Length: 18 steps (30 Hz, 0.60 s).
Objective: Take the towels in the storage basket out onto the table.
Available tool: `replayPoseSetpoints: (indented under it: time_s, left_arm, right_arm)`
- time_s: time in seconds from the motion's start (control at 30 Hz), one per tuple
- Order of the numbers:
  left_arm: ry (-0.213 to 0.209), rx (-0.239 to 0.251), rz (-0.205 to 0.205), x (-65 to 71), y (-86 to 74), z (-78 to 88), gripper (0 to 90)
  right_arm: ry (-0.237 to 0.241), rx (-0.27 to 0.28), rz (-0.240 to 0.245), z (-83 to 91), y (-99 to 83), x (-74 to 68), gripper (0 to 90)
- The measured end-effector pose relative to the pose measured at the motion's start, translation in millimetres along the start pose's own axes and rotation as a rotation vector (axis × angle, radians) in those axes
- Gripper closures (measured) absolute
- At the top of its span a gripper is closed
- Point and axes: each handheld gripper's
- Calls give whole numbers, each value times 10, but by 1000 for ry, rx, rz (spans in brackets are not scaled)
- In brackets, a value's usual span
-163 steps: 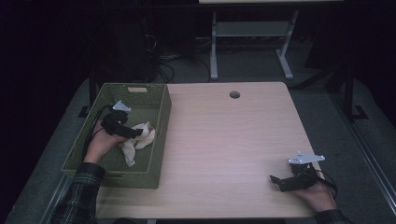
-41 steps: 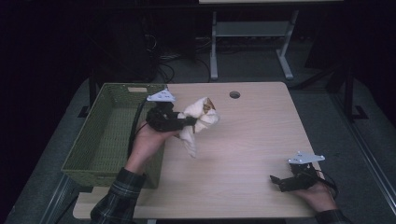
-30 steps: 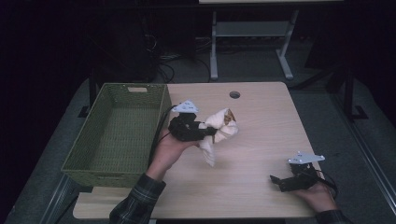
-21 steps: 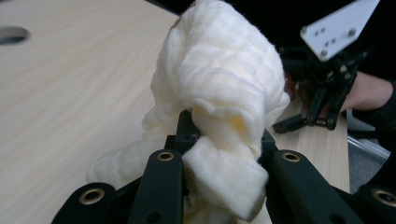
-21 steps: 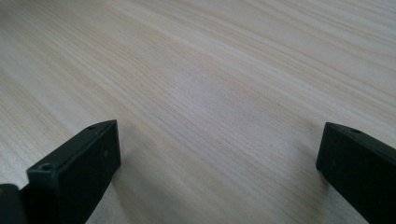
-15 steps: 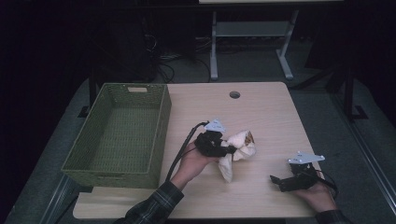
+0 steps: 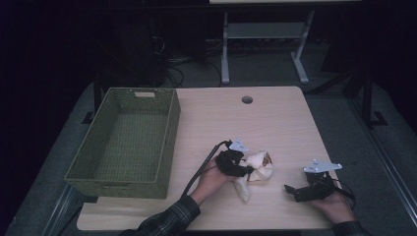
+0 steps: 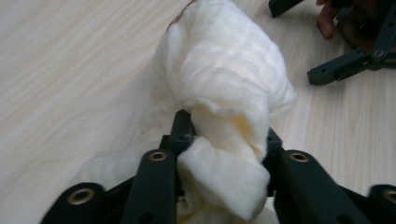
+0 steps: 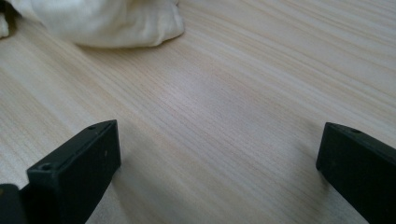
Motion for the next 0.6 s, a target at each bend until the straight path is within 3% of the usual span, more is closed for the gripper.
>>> replayPoseSetpoints:
  time_s: [0.03,0.07,0.1,0.23,0.43,0.6]
  left_arm:
    - [5,-9,-10,0,-1,-2,527]
    - [4,-8,-6,6,2,2,527]
    - [13,-3,-9,13,8,17,440]
    - [35,36,-12,-11,27,202,353]
    - [62,50,-29,-41,-36,420,332]
    - [66,58,-20,4,-129,582,336]
  right_arm:
    - [0,0,-1,0,0,0,0]
    - [0,0,-1,0,0,0,0]
    - [0,0,1,0,0,1,0]
    - [-1,0,-1,0,0,-1,0]
    - [-1,0,-1,0,0,0,0]
    - [0,0,-1,0,0,0,0]
Point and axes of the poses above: each handheld gripper's, and its own axes: z roughly backward along the jaws, y roughly out of its top, x roughly to its right, and after that the axes turned 8 degrees about y, right-handed
